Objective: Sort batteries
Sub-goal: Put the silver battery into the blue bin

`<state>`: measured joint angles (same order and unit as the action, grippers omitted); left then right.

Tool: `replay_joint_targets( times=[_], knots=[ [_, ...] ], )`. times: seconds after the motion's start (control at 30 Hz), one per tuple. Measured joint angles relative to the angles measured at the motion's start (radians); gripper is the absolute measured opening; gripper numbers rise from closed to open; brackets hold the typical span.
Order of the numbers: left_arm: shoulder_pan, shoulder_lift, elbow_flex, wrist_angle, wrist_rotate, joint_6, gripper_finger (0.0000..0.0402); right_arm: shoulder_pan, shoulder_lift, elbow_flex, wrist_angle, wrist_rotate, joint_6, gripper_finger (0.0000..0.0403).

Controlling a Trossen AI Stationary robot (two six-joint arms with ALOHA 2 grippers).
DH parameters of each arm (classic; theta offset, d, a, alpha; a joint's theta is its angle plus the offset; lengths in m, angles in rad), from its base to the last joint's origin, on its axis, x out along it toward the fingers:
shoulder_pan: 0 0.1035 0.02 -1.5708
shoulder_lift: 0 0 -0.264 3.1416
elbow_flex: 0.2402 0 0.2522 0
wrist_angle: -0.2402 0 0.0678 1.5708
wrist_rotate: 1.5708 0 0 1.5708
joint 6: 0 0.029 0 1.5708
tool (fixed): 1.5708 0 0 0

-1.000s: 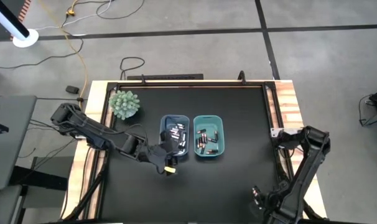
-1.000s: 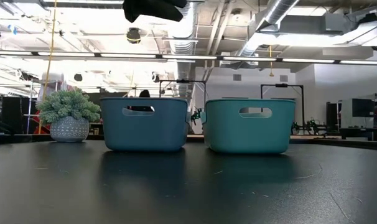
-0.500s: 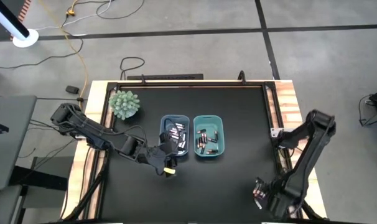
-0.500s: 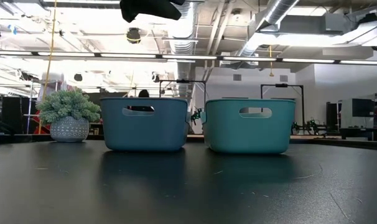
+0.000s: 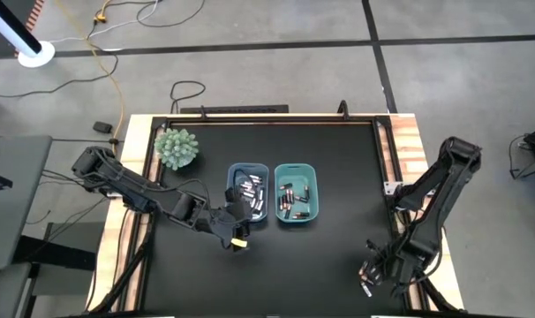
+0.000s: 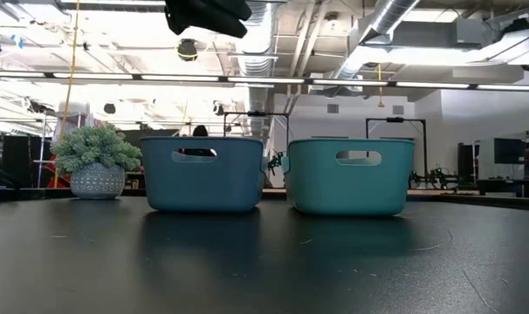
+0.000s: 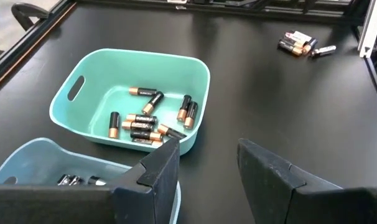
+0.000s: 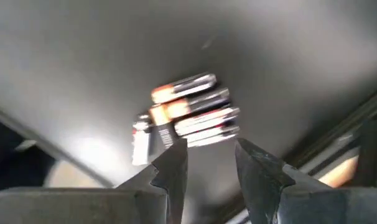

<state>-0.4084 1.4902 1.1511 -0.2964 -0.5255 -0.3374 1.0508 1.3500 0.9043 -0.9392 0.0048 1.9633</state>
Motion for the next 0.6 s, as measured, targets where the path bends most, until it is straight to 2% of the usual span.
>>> replay_joint_targets(
  times=[0.17,0.37,0.6],
  knots=[
    [0.0,0.0,0.0,-0.013,0.0,-0.023,0.0158,0.0,0.031,0.001,0.114,0.0,0.15,0.015],
    [-0.002,0.0,0.0,-0.013,0.0,-0.024,0.0158,0.0,0.121,0.005,0.272,0.0,0.232,0.015],
    [-0.002,0.0,0.0,-0.013,0.0,-0.026,0.0158,0.001,0.27,0.152,0.227,0.0,0.247,0.0133]
  ],
)
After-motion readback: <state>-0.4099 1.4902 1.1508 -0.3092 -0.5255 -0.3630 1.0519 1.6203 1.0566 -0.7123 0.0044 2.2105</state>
